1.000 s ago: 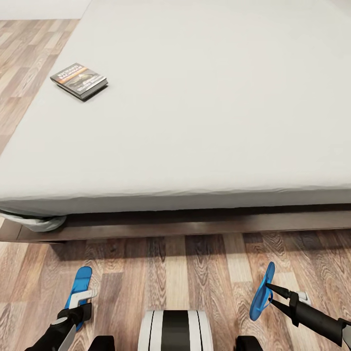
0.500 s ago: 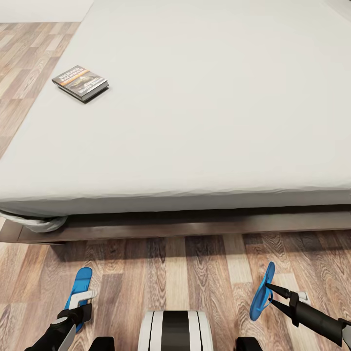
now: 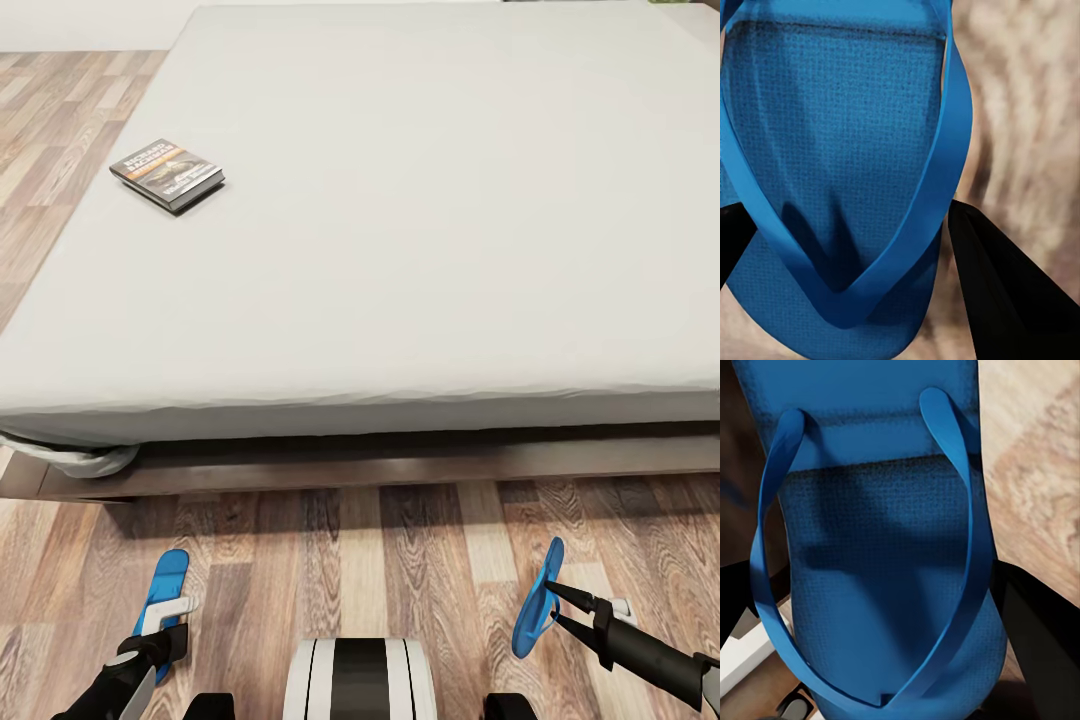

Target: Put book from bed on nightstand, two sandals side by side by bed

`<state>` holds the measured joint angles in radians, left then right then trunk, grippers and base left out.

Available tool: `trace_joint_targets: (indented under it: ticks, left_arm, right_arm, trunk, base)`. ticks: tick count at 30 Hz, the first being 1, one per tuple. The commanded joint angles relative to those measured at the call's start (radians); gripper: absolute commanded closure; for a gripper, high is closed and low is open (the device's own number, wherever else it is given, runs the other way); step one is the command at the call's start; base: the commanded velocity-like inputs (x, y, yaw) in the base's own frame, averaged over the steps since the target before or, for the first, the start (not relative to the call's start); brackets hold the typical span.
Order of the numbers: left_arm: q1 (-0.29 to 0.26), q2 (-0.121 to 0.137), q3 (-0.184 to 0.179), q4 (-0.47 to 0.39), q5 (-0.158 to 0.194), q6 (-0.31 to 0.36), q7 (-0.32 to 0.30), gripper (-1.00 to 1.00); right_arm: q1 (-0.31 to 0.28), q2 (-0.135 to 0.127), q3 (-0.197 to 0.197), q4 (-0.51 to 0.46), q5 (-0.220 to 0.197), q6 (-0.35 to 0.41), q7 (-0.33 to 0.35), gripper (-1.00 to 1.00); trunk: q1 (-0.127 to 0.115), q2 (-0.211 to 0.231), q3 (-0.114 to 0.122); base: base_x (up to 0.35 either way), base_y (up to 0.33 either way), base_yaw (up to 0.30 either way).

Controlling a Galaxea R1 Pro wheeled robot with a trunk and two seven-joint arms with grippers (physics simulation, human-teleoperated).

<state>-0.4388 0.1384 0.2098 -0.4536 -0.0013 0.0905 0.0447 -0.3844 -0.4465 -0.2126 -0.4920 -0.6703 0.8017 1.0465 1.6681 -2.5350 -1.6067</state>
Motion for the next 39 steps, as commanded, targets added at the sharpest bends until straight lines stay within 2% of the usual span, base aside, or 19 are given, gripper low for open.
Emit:
trace_joint_targets:
  ticks: [1,7,9,39]
  left_arm:
    - [0.000,0.000,0.002,-0.002,-0.002,0.006,0.000,1.00]
    - [0.000,0.000,0.002,-0.002,-0.001,0.006,0.000,1.00]
    - [0.000,0.000,0.003,-0.002,-0.001,0.007,0.000,1.00]
    - [0.000,0.000,0.002,-0.002,-0.002,0.006,0.000,1.00]
  right_arm:
    - [0.000,0.000,-0.001,0.000,-0.002,0.005,0.001,1.00]
    - [0.000,0.000,-0.002,0.000,-0.001,0.005,0.001,1.00]
    - [0.000,0.000,-0.001,0.000,-0.001,0.005,0.001,1.00]
    - [0.000,-0.001,-0.002,0.000,-0.001,0.005,0.001,1.00]
  trunk:
    - [0.000,0.000,-0.001]
    - [0.000,0.000,-0.001]
    - [-0.001,0.000,0.007]
    - [-0.001,0.000,0.007]
  base:
    - [0.000,0.000,0.000]
    - [0.000,0.000,0.000]
    - [0.000,0.000,0.000]
    - [0.000,0.000,0.000]
